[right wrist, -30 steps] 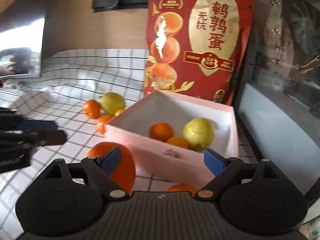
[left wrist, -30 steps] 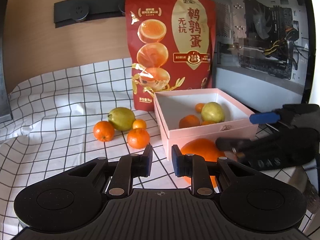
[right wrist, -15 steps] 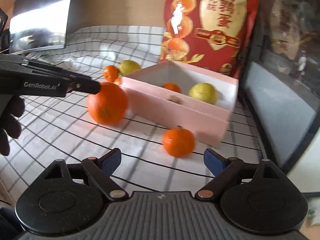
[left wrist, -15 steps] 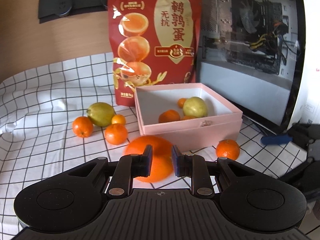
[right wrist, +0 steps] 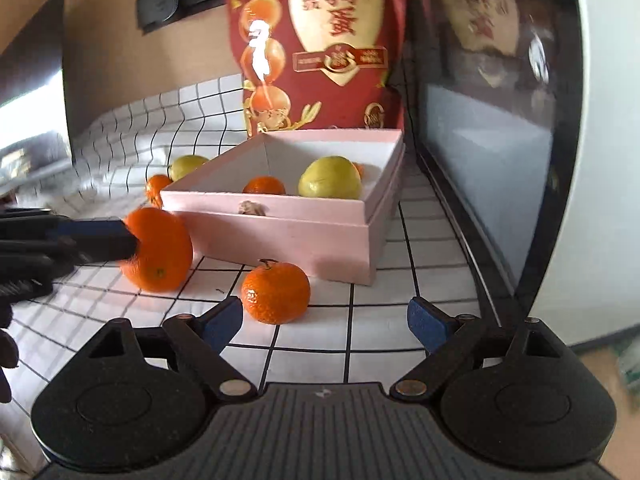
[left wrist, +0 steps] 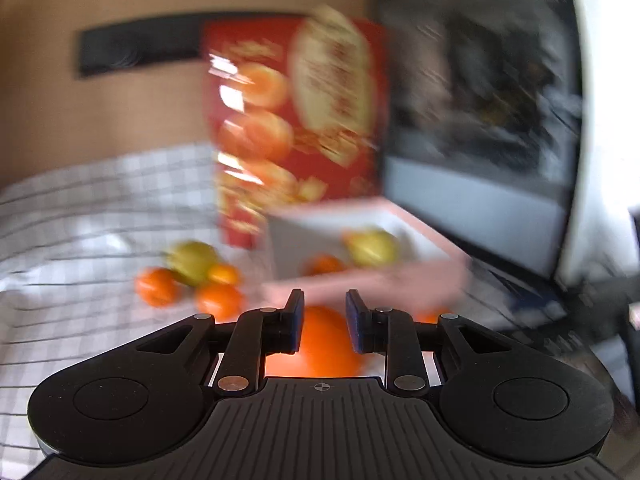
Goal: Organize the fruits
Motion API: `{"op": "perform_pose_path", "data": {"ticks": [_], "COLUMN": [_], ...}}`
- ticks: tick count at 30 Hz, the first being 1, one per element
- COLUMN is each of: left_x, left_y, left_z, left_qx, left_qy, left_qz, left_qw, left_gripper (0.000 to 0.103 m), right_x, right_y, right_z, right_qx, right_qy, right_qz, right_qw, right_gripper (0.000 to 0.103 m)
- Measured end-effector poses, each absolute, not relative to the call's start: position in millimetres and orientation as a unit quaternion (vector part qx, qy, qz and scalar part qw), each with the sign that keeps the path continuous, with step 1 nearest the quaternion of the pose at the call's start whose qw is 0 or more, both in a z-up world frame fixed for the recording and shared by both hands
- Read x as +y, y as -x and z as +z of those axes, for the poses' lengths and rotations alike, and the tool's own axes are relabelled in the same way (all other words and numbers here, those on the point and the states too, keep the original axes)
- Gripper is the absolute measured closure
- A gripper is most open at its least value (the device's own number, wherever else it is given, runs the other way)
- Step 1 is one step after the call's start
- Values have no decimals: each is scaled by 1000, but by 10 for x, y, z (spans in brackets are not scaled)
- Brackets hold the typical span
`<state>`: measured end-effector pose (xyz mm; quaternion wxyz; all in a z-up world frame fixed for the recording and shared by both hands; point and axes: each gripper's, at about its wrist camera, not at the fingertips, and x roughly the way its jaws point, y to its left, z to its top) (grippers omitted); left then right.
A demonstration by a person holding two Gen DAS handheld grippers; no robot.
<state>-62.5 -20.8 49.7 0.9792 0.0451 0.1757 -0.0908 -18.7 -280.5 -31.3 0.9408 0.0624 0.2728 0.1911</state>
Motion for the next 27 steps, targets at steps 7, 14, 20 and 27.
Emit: {"op": "perform_pose_path", "data": {"ticks": [7,14,20,27], "left_x": [86,-271,-565,-203], "left_y": [279,398,442,285], "left_z": [424,290,241,168], "left_qx": [216,204,212,235], "left_qy": [12,-70,-147,-79], "left_qz": [-92,-118,-145,-97], "left_qw": [972,969,955,964], "left_gripper": [75,75,34,27], "right_x": [-2734,-2678,-2692,-2691], "right_y": [170,207,201,205], "right_z": [-348,-343,-348,-348], "right_qx": [284,278,280,279], "right_qy": [-53,-33,-37,-37], "right_qz": [182,174,175,175], "right_qw": [940,944,943,943], "right_gripper": [13,13,13,13]}}
